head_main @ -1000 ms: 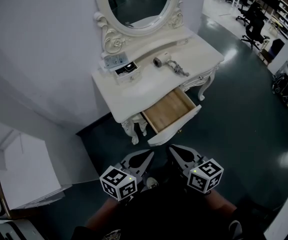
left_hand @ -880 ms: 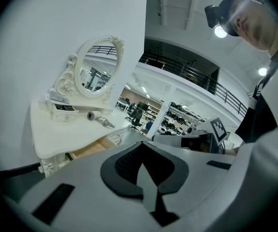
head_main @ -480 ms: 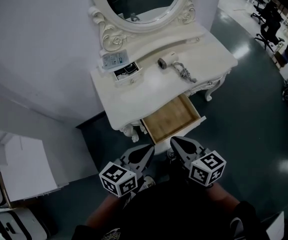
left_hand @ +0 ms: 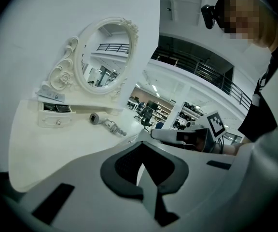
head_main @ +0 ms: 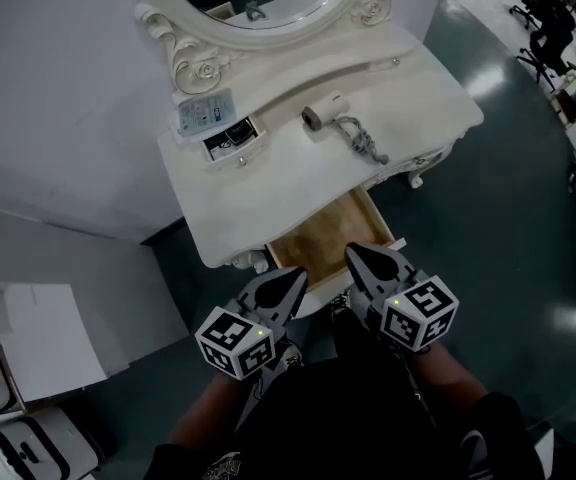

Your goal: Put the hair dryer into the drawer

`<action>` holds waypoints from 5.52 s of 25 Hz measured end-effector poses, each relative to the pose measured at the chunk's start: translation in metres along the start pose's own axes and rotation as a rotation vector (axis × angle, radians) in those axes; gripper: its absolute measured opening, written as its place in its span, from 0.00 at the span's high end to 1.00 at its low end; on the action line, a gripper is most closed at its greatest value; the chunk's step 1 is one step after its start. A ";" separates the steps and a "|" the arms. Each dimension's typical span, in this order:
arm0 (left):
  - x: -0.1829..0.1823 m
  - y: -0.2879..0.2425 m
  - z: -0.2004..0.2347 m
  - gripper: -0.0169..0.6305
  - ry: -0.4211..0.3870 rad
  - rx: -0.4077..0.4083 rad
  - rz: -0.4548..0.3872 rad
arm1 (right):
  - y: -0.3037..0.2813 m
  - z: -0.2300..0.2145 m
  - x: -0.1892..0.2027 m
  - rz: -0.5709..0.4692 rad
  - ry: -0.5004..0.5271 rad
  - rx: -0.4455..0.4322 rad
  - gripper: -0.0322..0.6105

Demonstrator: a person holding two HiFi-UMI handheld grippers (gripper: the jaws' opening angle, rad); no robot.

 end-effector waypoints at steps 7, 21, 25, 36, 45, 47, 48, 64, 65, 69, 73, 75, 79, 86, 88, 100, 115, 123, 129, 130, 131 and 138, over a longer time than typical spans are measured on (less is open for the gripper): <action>-0.005 -0.048 0.022 0.97 0.020 0.001 0.007 | -0.022 -0.046 -0.037 0.001 0.005 0.044 0.90; -0.013 -0.106 0.057 0.97 0.053 -0.045 0.033 | -0.086 -0.136 -0.095 0.096 0.034 0.132 0.90; -0.011 -0.113 0.060 0.97 0.066 -0.062 0.041 | -0.102 -0.156 -0.113 0.117 0.058 0.153 0.89; -0.005 -0.123 0.067 0.97 0.095 -0.114 0.063 | -0.160 -0.211 -0.141 0.244 0.116 0.223 0.62; -0.001 -0.119 0.071 0.97 0.128 -0.165 0.076 | -0.212 -0.249 -0.139 0.386 0.112 0.313 0.53; 0.002 -0.116 0.072 0.97 0.139 -0.184 0.079 | -0.223 -0.253 -0.139 0.421 0.114 0.328 0.53; 0.003 -0.114 0.073 0.97 0.144 -0.192 0.079 | -0.228 -0.255 -0.138 0.438 0.117 0.335 0.52; 0.012 -0.096 0.076 0.97 0.192 -0.266 0.072 | -0.270 -0.265 -0.126 0.577 0.254 0.489 0.53; 0.013 -0.095 0.076 0.97 0.194 -0.266 0.070 | -0.271 -0.265 -0.126 0.576 0.256 0.489 0.53; 0.014 -0.092 0.070 0.97 0.198 -0.267 0.063 | -0.270 -0.265 -0.126 0.571 0.252 0.488 0.55; 0.013 -0.084 0.064 0.97 0.192 -0.278 0.056 | -0.269 -0.266 -0.127 0.571 0.251 0.480 0.55; 0.013 -0.077 0.060 0.97 0.191 -0.291 0.053 | -0.268 -0.267 -0.127 0.568 0.257 0.475 0.56; 0.015 -0.061 0.052 0.97 0.194 -0.328 0.048 | -0.259 -0.264 -0.125 0.551 0.295 0.447 0.56; 0.025 -0.030 0.027 0.97 0.193 -0.356 0.046 | -0.228 -0.232 -0.112 0.504 0.354 0.350 0.56; 0.028 -0.020 0.016 0.97 0.189 -0.359 0.041 | -0.216 -0.214 -0.108 0.493 0.388 0.312 0.56; 0.052 0.053 -0.071 0.97 0.153 -0.379 0.003 | -0.125 -0.093 -0.060 0.515 0.698 0.032 0.56; 0.095 0.084 -0.170 0.97 0.172 -0.366 -0.032 | -0.057 -0.047 0.040 0.748 1.014 -0.076 0.56; 0.093 0.080 -0.178 0.97 0.187 -0.432 -0.027 | -0.077 -0.054 0.060 0.880 1.174 -0.169 0.56; 0.088 0.055 -0.169 0.97 0.243 -0.523 -0.039 | -0.103 -0.076 0.072 0.976 1.239 -0.263 0.56; 0.088 0.049 -0.170 0.97 0.252 -0.535 -0.038 | -0.107 -0.081 0.074 0.988 1.243 -0.278 0.56; 0.089 0.044 -0.170 0.97 0.261 -0.545 -0.037 | -0.112 -0.087 0.076 1.001 1.245 -0.291 0.56; 0.097 0.012 -0.173 0.97 0.337 -0.619 -0.024 | -0.140 -0.115 0.097 1.086 1.262 -0.368 0.56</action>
Point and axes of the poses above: the fingertips, and each gripper's own axes: y backward along the fingers, z to its left, x out of its underside, the point moved 8 cm from there along y, backward along the fingers, and after that the axes turned 15 degrees about -y, right-handed, at the moved point
